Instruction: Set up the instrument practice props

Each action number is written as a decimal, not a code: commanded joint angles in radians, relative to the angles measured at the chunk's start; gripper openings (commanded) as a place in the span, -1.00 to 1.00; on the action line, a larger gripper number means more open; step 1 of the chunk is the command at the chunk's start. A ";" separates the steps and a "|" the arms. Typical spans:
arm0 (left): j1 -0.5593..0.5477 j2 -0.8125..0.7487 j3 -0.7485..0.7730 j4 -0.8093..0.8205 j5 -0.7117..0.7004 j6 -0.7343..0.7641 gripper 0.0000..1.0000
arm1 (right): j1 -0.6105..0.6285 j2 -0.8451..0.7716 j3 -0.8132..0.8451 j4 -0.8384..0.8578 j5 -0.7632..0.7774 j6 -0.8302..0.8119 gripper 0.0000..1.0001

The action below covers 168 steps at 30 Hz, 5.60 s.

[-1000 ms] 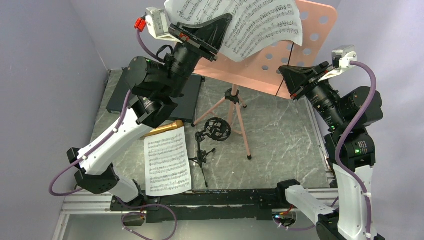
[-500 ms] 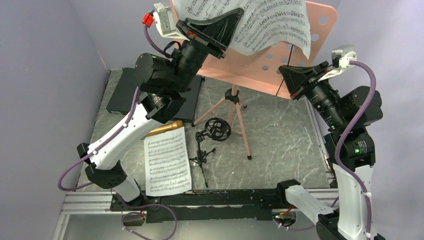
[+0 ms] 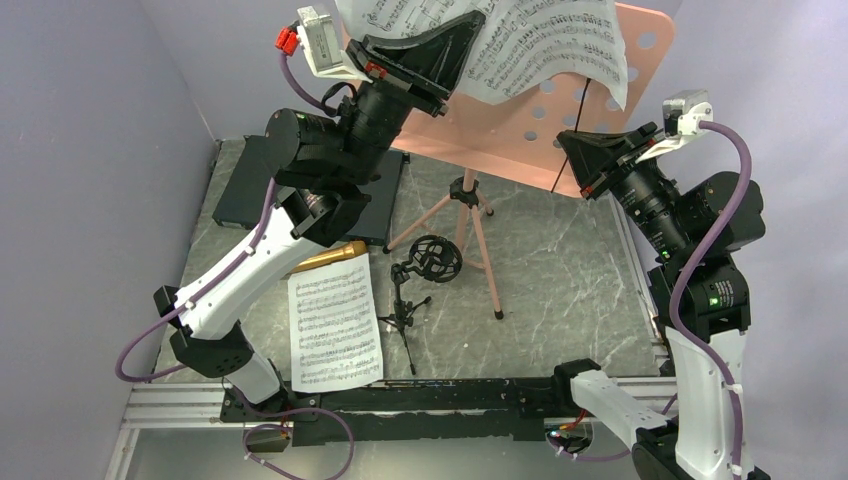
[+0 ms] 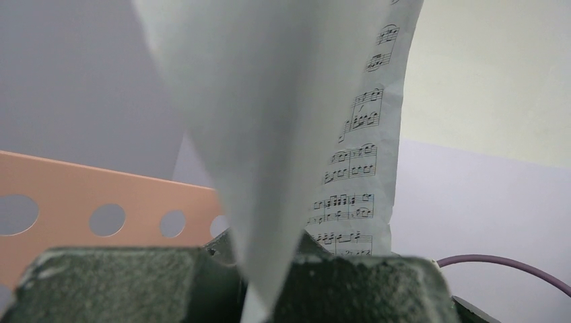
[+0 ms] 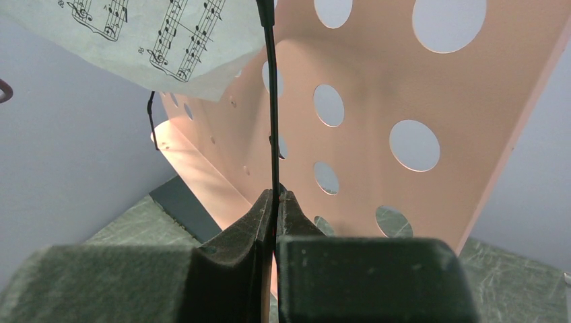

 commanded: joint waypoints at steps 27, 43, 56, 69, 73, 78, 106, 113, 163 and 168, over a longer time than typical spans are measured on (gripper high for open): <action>-0.006 -0.024 0.033 -0.150 0.033 0.004 -0.95 | 0.002 0.002 0.023 0.011 -0.033 0.010 -1.00; -0.006 -0.040 0.029 -0.464 0.032 0.090 -0.95 | 0.002 -0.001 0.026 0.004 -0.040 0.017 -1.00; -0.006 0.043 0.131 -0.569 0.132 0.085 -0.94 | 0.002 0.005 0.018 0.012 -0.058 0.035 -1.00; -0.006 0.054 0.139 -0.599 0.161 0.087 -0.53 | 0.001 0.007 0.006 0.025 -0.064 0.050 -1.00; -0.005 0.039 0.117 -0.583 0.158 0.088 -0.30 | 0.002 0.006 0.001 0.030 -0.062 0.054 -1.00; -0.005 0.022 0.094 -0.586 0.129 0.098 -0.28 | 0.002 0.006 -0.002 0.034 -0.061 0.058 -1.00; -0.006 0.045 0.178 -0.659 0.193 0.166 -0.95 | 0.002 0.011 0.005 0.028 -0.068 0.053 -1.00; -0.005 0.093 0.270 -0.773 0.253 0.198 -0.94 | 0.002 0.010 -0.001 0.032 -0.069 0.056 -1.00; -0.005 -0.072 -0.032 -0.608 0.031 0.264 -0.94 | 0.003 0.014 -0.025 0.047 -0.076 0.081 -1.00; -0.006 -0.065 -0.007 -0.649 0.044 0.293 -0.95 | 0.002 0.019 -0.029 0.050 -0.079 0.085 -1.00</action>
